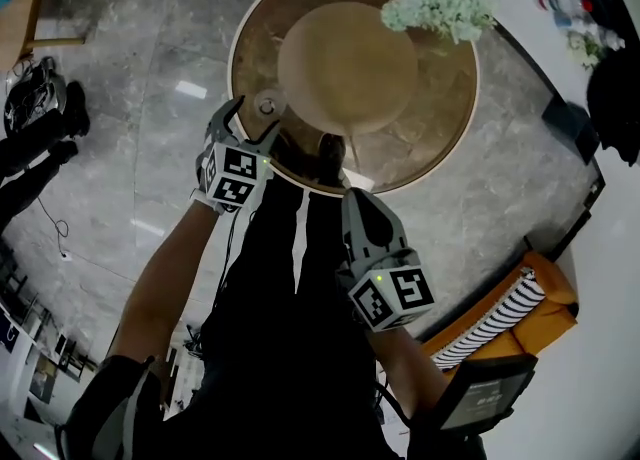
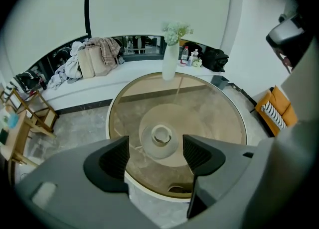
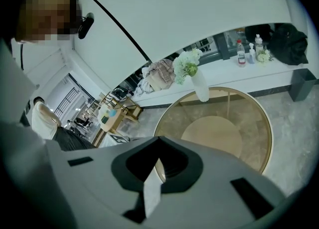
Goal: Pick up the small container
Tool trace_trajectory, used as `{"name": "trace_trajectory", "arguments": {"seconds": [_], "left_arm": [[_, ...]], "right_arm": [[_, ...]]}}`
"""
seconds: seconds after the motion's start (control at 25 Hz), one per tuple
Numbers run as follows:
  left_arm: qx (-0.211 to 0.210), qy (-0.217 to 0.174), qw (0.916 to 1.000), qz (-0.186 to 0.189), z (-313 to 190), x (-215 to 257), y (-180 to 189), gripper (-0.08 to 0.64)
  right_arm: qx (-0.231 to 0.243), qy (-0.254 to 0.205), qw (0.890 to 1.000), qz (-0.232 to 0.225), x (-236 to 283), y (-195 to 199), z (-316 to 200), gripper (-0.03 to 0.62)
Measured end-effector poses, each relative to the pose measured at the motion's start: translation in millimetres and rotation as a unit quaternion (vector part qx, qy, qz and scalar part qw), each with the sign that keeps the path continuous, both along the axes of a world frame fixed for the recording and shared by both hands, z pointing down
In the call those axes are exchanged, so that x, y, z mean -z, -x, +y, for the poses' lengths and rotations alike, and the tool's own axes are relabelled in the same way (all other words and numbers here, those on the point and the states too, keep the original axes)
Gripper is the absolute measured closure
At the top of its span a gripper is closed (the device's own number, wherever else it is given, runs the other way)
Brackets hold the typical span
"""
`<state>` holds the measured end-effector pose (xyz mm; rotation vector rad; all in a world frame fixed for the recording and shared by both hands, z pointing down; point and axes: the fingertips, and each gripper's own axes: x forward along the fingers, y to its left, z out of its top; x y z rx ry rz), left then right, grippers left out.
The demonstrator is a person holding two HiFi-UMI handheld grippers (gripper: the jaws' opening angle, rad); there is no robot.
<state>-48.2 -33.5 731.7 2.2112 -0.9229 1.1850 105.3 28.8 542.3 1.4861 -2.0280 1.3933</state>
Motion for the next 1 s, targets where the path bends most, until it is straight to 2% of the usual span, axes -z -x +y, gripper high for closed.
{"name": "trace_trajectory", "arguments": {"seconds": [0.28,0.8,1.0], "left_arm": [[-0.024,-0.008,0.9996,-0.013,-3,-22,-12,0.236],[-0.003,-0.011,0.9998,-0.015,-17,-54,-26,0.236],[0.005,-0.025,0.9996,-0.011,-21,-59,-29,0.236]], "right_arm": [[0.002,0.018,1.000,-0.007,-16,6,5,0.594],[0.003,0.043,0.999,-0.013,-47,6,19,0.594],[0.003,0.053,0.998,-0.017,-57,5,25,0.594]]}}
